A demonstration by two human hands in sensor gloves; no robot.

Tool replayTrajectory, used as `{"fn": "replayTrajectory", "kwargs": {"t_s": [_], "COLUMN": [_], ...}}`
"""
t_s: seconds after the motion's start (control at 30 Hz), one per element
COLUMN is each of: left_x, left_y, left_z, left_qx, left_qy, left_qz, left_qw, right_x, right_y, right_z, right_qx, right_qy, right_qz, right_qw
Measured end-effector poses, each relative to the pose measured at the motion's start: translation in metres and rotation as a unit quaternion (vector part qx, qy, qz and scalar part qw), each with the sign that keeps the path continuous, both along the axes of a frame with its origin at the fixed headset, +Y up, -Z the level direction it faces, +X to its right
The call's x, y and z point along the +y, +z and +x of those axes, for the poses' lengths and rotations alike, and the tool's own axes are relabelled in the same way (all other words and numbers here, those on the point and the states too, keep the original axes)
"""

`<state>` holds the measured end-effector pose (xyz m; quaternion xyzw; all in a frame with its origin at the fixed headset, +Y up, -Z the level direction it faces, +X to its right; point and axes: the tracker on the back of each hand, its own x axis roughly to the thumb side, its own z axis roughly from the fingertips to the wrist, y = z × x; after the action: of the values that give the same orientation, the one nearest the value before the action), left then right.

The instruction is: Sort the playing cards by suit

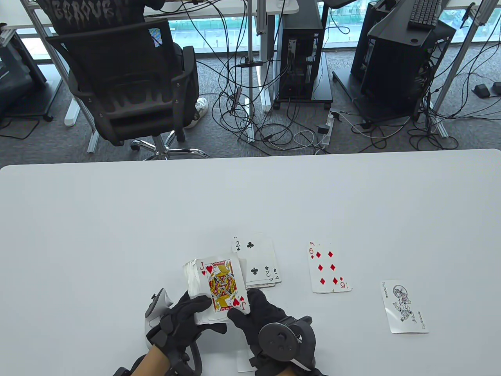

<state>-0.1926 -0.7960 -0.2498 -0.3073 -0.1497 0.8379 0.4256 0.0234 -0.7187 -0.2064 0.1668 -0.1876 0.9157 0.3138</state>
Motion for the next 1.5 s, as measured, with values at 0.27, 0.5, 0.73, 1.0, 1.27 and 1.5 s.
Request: {"fn": "replayTrajectory", "kwargs": {"t_s": [0.27, 0.5, 0.73, 1.0, 1.27, 1.5], "left_x": [-0.001, 0.0, 0.0, -0.001, -0.001, -0.001], "left_y": [0.0, 0.0, -0.002, -0.006, -0.006, -0.005], "left_z": [0.003, 0.002, -0.004, -0.015, -0.015, -0.014], "left_qx": [-0.011, -0.003, 0.017, 0.052, 0.051, 0.049], "left_qy": [-0.005, 0.011, 0.02, 0.032, 0.032, 0.028], "left_qz": [0.002, -0.003, -0.009, -0.013, -0.014, -0.017], "left_qw": [1.0, 1.0, 1.0, 0.998, 0.998, 0.998], "right_x": [-0.004, -0.007, -0.01, -0.011, -0.031, -0.045], "right_y": [-0.005, -0.013, -0.022, -0.026, -0.026, -0.021], "right_z": [0.007, 0.027, 0.06, 0.083, 0.061, 0.036], "right_qx": [0.012, -0.016, -0.061, -0.046, -0.009, -0.064], "right_qy": [-0.077, -0.161, -0.225, -0.181, 0.009, 0.224], "right_qz": [-0.037, -0.071, -0.122, -0.242, -0.445, -0.464], "right_qw": [0.996, 0.984, 0.965, 0.952, 0.896, 0.855]}}
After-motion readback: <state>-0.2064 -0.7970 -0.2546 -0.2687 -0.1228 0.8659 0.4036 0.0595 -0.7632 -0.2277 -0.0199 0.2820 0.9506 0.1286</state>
